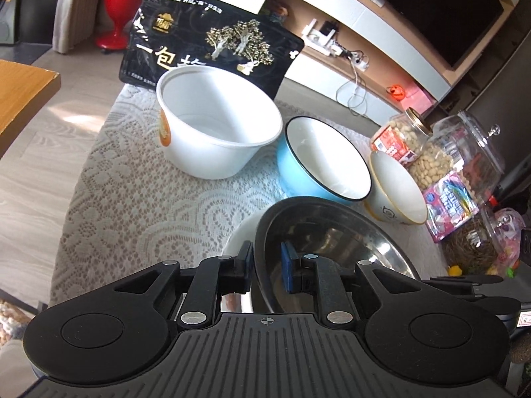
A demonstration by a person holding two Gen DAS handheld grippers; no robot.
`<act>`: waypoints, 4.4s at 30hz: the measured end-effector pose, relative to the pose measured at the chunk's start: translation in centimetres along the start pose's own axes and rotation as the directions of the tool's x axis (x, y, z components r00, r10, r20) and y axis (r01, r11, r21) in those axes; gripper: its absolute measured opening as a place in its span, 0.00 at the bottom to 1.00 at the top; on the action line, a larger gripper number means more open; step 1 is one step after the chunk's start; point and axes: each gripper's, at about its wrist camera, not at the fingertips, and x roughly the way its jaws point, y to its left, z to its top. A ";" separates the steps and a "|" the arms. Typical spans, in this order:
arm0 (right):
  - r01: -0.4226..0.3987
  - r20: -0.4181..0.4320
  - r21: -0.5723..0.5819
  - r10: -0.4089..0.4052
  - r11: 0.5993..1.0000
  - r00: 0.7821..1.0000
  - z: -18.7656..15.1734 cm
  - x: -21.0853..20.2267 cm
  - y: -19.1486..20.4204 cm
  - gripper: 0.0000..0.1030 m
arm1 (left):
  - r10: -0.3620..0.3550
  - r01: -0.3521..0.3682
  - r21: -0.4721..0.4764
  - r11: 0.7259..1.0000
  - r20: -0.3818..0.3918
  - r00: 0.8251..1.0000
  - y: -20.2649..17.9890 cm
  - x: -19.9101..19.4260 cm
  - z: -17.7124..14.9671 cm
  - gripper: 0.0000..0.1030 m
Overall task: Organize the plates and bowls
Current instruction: 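Carry the steel bowl with both grippers and lower it onto the white bowls, then open both grippers and withdraw from the steel bowl, then grasp the gold-rimmed patterned bowl's rim with both grippers, then carry the gold-rimmed bowl with both grippers and lower it into the steel bowl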
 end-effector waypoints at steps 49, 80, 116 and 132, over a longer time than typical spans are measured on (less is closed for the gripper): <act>-0.104 0.385 0.516 -0.122 0.851 0.915 4.9 -4.5 -24.2 0.32 | -0.030 0.142 0.327 0.934 -0.326 0.945 -19.8 23.1 15.2 0.19; -0.115 0.188 0.560 0.009 0.821 0.982 4.8 5.0 -25.2 0.20 | 0.160 0.057 0.456 0.888 -0.425 0.891 -22.3 30.5 10.4 0.47; -0.046 0.133 0.432 -0.014 0.901 0.991 -10.1 -4.1 -21.4 0.28 | 0.141 0.021 0.362 0.932 -0.414 0.899 -24.1 16.2 -7.5 0.38; -0.026 0.141 0.412 -0.035 0.911 0.989 -10.1 -4.2 -20.9 0.28 | 0.125 0.032 0.374 0.927 -0.390 0.912 -24.1 16.3 -7.9 0.45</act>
